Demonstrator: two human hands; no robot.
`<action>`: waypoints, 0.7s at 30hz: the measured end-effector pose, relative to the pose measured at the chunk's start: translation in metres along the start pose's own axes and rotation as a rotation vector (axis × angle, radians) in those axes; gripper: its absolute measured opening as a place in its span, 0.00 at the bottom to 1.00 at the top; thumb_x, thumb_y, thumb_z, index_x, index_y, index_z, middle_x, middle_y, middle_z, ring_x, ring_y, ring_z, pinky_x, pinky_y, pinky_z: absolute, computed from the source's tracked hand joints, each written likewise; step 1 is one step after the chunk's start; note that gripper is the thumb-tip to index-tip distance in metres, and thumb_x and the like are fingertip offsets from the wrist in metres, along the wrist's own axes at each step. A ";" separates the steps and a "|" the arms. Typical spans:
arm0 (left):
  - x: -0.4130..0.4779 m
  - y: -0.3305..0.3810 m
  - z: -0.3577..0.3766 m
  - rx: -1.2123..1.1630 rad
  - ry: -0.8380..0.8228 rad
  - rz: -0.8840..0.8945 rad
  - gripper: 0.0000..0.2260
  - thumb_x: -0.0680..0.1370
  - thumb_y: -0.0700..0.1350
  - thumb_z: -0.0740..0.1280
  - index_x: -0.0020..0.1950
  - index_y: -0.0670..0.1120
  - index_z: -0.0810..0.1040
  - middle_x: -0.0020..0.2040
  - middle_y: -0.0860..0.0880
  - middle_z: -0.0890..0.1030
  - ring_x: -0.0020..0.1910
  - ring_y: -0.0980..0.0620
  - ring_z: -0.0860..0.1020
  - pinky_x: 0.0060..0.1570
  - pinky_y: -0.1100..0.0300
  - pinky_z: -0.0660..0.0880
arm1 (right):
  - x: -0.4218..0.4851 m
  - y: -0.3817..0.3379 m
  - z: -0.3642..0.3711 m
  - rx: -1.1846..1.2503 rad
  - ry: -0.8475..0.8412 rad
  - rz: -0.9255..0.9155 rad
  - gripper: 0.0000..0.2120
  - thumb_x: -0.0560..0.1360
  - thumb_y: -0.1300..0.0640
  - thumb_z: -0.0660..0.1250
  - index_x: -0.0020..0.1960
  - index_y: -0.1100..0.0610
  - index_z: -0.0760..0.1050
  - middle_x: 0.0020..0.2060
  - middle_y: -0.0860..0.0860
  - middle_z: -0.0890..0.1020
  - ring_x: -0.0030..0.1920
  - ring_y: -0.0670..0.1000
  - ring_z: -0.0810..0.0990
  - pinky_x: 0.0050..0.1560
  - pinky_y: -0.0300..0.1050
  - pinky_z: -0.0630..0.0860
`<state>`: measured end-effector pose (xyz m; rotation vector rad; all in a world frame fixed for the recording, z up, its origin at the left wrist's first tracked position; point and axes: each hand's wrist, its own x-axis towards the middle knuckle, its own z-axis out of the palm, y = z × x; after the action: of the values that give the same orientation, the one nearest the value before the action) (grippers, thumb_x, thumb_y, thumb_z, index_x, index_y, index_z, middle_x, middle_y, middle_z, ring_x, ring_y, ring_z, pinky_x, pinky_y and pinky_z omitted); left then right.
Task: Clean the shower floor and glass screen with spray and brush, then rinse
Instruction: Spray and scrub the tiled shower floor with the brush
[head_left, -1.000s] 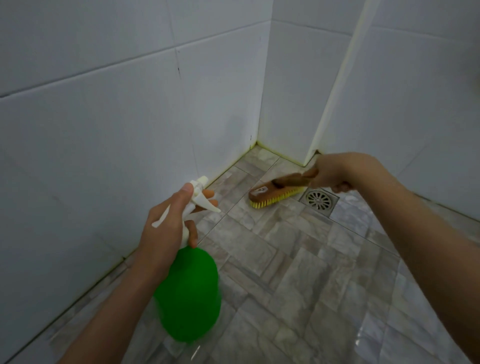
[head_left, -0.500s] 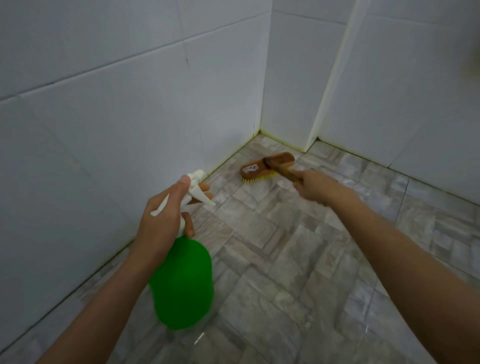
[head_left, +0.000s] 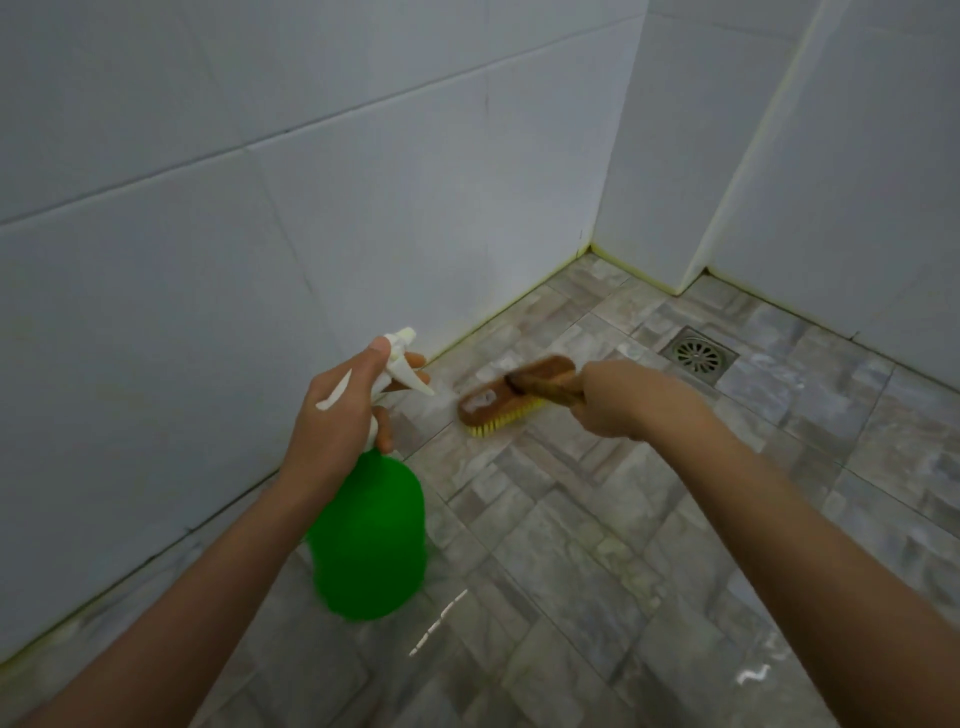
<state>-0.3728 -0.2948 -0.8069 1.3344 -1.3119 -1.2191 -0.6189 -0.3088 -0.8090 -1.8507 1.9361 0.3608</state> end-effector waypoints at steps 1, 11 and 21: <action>-0.002 -0.001 -0.006 -0.002 0.015 -0.008 0.16 0.84 0.52 0.57 0.54 0.48 0.83 0.50 0.49 0.86 0.20 0.51 0.68 0.28 0.59 0.70 | -0.008 -0.008 0.002 -0.052 0.010 -0.015 0.24 0.80 0.62 0.53 0.73 0.44 0.61 0.54 0.56 0.75 0.35 0.50 0.72 0.35 0.43 0.72; -0.045 -0.009 -0.055 0.025 0.082 -0.058 0.16 0.83 0.52 0.58 0.54 0.46 0.84 0.51 0.48 0.86 0.19 0.51 0.69 0.28 0.60 0.70 | -0.042 -0.048 0.007 -0.130 -0.067 -0.141 0.22 0.81 0.63 0.53 0.72 0.46 0.63 0.54 0.56 0.75 0.41 0.52 0.74 0.40 0.43 0.75; -0.087 -0.016 -0.094 0.103 0.117 -0.077 0.16 0.84 0.52 0.57 0.60 0.47 0.82 0.53 0.50 0.86 0.19 0.50 0.69 0.28 0.60 0.70 | -0.067 -0.096 0.019 -0.249 -0.078 -0.223 0.22 0.80 0.61 0.54 0.69 0.42 0.67 0.38 0.48 0.72 0.32 0.47 0.72 0.33 0.40 0.72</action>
<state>-0.2739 -0.2112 -0.8044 1.5188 -1.2650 -1.1193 -0.5202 -0.2479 -0.7828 -2.1499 1.6732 0.6146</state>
